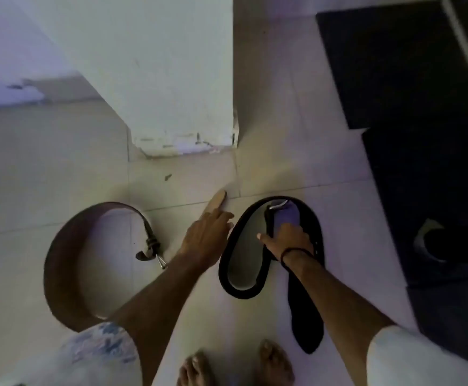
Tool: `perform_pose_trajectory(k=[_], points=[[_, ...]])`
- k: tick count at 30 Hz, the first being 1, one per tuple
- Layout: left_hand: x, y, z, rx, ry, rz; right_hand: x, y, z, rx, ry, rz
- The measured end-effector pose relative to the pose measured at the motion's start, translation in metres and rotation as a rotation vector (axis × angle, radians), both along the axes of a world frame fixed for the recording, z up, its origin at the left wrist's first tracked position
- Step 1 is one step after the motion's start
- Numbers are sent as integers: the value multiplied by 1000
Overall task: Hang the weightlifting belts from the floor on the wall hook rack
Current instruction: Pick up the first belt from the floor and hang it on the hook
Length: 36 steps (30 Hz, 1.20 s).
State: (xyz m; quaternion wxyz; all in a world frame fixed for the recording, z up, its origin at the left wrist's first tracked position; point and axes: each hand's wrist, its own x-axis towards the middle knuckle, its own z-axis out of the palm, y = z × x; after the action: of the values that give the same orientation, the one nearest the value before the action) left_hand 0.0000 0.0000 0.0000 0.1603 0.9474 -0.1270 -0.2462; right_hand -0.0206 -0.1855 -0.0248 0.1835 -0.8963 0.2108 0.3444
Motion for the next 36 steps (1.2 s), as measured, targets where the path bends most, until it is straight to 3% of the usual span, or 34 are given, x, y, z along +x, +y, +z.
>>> perform_pose_trajectory(k=[3,6,12,17,21,25,30,36], points=[[2,-1,-32,-43,24,41,1,9,-31,-28,-9,-34],[7,1,-28,-59,67,113,6,20,-22,-32,-66,-70],[43,-7,68,-229,171,369,30,47,78,0,-318,-54],[97,-10,222,-422,69,510,74,80,242,25,-556,137],[125,2,372,-669,-113,694,103,102,397,55,-775,133],[140,21,531,-799,-319,792,115,123,556,121,-943,141],[145,46,722,-854,-480,758,114,138,730,318,-990,64],[130,66,924,-981,-720,575,111,131,921,344,-1358,31]])
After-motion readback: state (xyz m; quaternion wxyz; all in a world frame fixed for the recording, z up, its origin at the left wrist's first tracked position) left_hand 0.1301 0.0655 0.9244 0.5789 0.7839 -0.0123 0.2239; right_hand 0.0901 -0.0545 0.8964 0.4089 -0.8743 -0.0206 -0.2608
